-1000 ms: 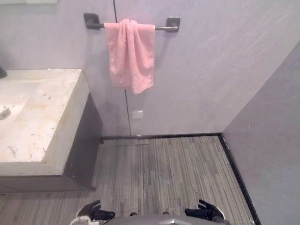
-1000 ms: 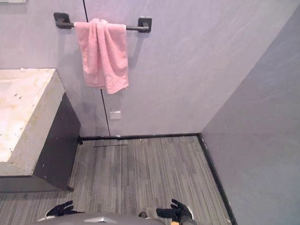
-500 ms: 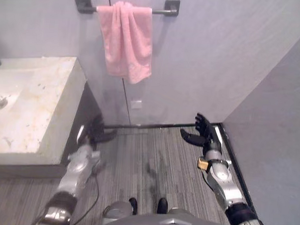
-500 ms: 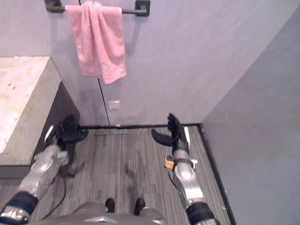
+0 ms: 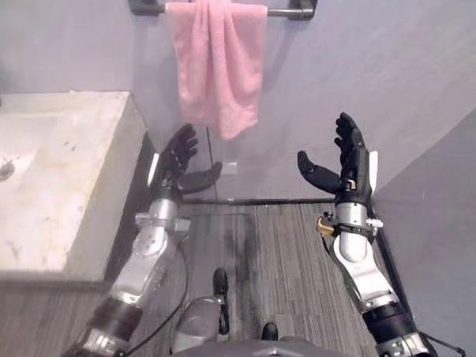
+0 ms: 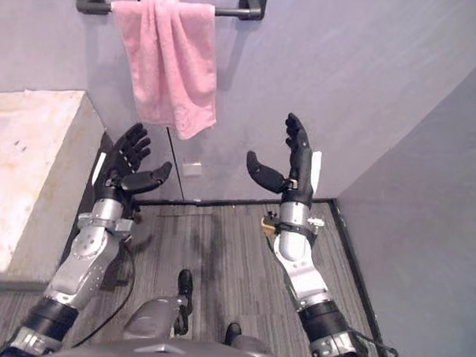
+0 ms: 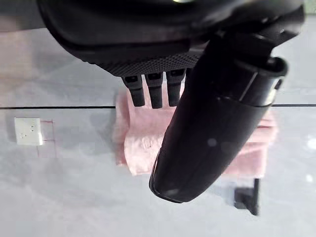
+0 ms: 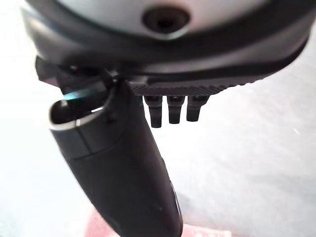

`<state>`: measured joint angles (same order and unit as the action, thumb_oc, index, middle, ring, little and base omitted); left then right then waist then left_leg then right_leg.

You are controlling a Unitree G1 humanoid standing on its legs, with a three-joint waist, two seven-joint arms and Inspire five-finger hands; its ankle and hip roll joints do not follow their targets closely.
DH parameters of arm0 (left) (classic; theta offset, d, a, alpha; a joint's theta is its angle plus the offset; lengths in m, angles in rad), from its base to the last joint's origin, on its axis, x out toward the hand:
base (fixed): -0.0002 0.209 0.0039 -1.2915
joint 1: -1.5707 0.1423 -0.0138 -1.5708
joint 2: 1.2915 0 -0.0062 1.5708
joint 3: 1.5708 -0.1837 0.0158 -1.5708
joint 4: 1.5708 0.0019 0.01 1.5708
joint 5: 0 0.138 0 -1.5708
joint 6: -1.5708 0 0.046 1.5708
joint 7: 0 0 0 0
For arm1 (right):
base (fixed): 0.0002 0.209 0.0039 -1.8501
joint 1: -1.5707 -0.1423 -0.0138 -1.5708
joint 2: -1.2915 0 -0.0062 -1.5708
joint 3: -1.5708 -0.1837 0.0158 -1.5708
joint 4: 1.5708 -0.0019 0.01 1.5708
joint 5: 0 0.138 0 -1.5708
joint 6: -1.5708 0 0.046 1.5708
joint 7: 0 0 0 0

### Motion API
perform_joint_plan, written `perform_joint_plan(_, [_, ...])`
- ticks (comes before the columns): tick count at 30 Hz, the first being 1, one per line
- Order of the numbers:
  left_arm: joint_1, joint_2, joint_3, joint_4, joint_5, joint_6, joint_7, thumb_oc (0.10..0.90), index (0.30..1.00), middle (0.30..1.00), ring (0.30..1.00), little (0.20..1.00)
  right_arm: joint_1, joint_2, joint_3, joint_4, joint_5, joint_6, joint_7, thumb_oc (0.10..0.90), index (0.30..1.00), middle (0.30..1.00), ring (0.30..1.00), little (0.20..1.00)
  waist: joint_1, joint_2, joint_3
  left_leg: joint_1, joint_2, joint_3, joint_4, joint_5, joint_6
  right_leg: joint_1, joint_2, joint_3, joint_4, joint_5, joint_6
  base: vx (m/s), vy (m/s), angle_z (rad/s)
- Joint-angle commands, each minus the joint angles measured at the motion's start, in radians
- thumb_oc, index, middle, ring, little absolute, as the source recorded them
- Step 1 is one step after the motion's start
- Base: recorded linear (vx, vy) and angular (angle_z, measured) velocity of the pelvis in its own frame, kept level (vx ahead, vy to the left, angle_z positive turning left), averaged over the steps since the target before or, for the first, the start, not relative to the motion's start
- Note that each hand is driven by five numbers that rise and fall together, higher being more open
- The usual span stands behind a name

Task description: Organize the bathroom.

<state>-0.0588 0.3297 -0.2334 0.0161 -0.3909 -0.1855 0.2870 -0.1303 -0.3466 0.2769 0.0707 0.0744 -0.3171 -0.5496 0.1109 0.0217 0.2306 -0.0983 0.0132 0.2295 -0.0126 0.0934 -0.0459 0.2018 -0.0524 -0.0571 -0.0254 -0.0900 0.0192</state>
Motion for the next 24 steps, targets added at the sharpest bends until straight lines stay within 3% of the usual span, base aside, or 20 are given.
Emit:
perform_joint_plan(1, [-0.015, 0.042, 0.007, -0.145, -0.015, -0.095, -0.006, 0.8, 0.9, 0.9, 0.9, 0.9, -0.115, 0.033, -0.011, -0.092, -0.104, -0.119, -0.092, 0.8, 0.9, 0.9, 0.9, 0.9, 0.025, -0.045, -0.139, -0.013, -0.059, -0.023, -0.055, 0.056, 0.085, 0.03, -0.002, -0.107, 0.156, 0.085, 0.067, 0.14, 0.044, -0.32])
perform_joint_plan(2, [-0.022, 0.05, -0.006, -0.147, -0.026, -0.113, -0.027, 0.8, 0.9, 0.9, 0.9, 0.9, -0.114, 0.058, -0.012, -0.09, -0.147, -0.139, -0.136, 0.8, 0.9, 0.9, 0.9, 0.9, 0.025, -0.025, -0.143, 0.017, -0.048, -0.05, -0.061, 0.041, 0.103, -0.03, -0.029, -0.125, 0.312, 0.112, 0.085, 0.17, 0.038, -0.11])
perform_joint_plan(3, [-0.026, 0.056, -0.016, -0.156, -0.03, -0.111, -0.047, 0.8, 0.9, 0.9, 0.9, 0.9, -0.111, 0.071, -0.023, -0.09, -0.152, -0.15, -0.153, 0.8, 0.9, 0.9, 0.9, 0.9, 0.023, -0.016, -0.141, 0.036, -0.047, -0.079, -0.064, 0.035, 0.104, -0.07, -0.044, -0.124, 0.392, 0.134, 0.093, 0.23, 0.018, 0.04])
perform_joint_plan(5, [-0.028, 0.054, -0.032, -0.171, -0.017, -0.097, -0.043, 0.8, 0.9, 0.9, 0.9, 0.9, -0.115, 0.087, -0.029, -0.096, -0.151, -0.147, -0.176, 0.8, 0.9, 0.9, 0.9, 0.9, 0.017, -0.013, -0.139, 0.058, -0.044, -0.104, -0.072, 0.026, 0.102, -0.112, -0.06, -0.123, 0.416, 0.15, 0.095, 0.16, -0.061, 0.27])
perform_joint_plan(8, [-0.045, 0.055, -0.054, -0.167, -0.042, -0.088, -0.05, 0.8, 0.9, 0.9, 0.9, 0.9, -0.146, 0.102, -0.024, -0.111, -0.154, -0.136, -0.172, 0.8, 0.9, 0.9, 0.9, 0.9, 0.002, -0.011, -0.132, 0.097, -0.031, -0.127, -0.075, 0.013, 0.084, -0.15, -0.09, -0.155, 0.315, 0.14, 0.081, 0.13, -0.108, 0.47])
perform_joint_plan(10, [-0.057, 0.055, -0.064, -0.162, -0.045, -0.091, -0.05, 0.8, 0.9, 0.9, 0.9, 0.9, -0.172, 0.098, -0.009, -0.12, -0.151, -0.123, -0.137, 0.8, 0.9, 0.9, 0.9, 0.9, -0.019, -0.014, -0.12, 0.125, -0.025, -0.144, -0.075, -0.004, 0.066, -0.176, -0.075, -0.171, 0.158, 0.143, 0.076, 0.12, -0.141, 0.37])
perform_joint_plan(11, [-0.062, 0.055, -0.078, -0.159, -0.044, -0.099, -0.021, 0.8, 0.9, 0.9, 0.9, 0.9, -0.187, 0.085, 0.004, -0.123, -0.116, -0.119, -0.079, 0.8, 0.9, 0.9, 0.9, 0.9, -0.04, -0.028, -0.115, 0.139, -0.034, -0.149, -0.075, -0.025, 0.061, -0.206, -0.057, -0.17, 0.043, 0.184, 0.085, 0.12, -0.119, 0.29])
perform_joint_plan(15, [-0.044, 0.055, -0.082, -0.158, -0.022, -0.116, -0.025, 0.8, 0.9, 0.9, 0.9, 0.9, -0.217, 0.058, 0.006, -0.102, -0.011, -0.107, 0.009, 0.8, 0.9, 0.9, 0.9, 0.9, -0.062, -0.047, -0.11, 0.187, -0.048, -0.18, -0.075, -0.066, 0.071, -0.244, -0.028, -0.159, -0.008, 0.249, 0.085, 0.16, -0.089, 0.34])
perform_joint_plan(20, [-0.032, 0.05, -0.09, -0.147, -0.051, -0.127, -0.051, 0.8, 0.9, 0.9, 0.9, 0.9, -0.254, 0.043, -0.003, -0.066, 0.032, -0.063, 0.088, 0.8, 0.9, 0.9, 0.9, 0.9, -0.057, -0.061, -0.141, 0.197, -0.055, -0.216, -0.075, -0.079, 0.073, -0.206, -0.002, -0.132, -0.059, 0.237, 0.057, 0.13, -0.049, 0.37])
perform_joint_plan(24, [-0.017, 0.037, -0.085, -0.139, -0.031, -0.128, -0.038, 0.8, 0.9, 0.9, 0.9, 0.9, -0.266, 0.055, 0.012, -0.063, 0.13, 0.006, 0.195, 0.8, 0.9, 0.9, 0.9, 0.9, -0.039, -0.065, -0.173, 0.19, -0.049, -0.196, -0.075, -0.082, 0.068, -0.165, 0.005, -0.129, -0.062, 0.198, 0.044, 0.07, 0.003, -0.08])
